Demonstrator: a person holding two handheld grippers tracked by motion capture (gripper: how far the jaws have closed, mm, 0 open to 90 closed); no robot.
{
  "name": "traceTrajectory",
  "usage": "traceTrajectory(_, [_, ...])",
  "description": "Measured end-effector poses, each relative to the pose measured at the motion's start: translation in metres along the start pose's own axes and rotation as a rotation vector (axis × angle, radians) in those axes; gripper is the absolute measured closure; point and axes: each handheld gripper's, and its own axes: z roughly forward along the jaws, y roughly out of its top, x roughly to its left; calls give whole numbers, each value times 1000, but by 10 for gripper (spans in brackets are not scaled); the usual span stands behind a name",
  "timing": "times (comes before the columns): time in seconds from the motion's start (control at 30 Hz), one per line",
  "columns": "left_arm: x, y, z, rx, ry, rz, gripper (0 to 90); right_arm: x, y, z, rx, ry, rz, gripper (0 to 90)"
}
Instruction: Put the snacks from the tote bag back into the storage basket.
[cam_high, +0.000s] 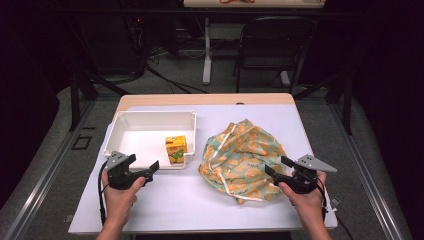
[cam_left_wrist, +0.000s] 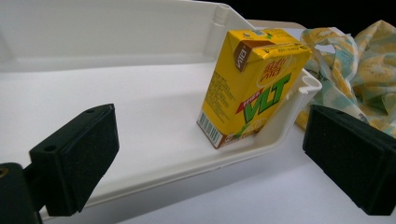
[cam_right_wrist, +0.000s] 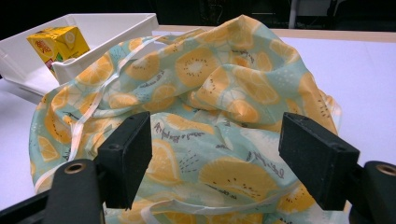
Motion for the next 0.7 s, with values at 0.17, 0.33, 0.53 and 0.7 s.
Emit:
traceTrajectory(0.17, [6, -6, -11, 16, -5, 13, 10, 0, 1, -1, 9, -4, -1, 217])
traceTrajectory(0.33, [14, -9, -22, -5, 7, 13, 5, -1, 0, -4, 15, -11, 0, 192])
traceTrajectory(0.53, [19, -14, -31, -1, 22, 20, 4, -3, -6, -11, 28, -20, -11, 186])
traceTrajectory(0.7, [27, -20, -40, 6, 42, 22, 3, -6, -10, -17, 31, -26, -10, 178])
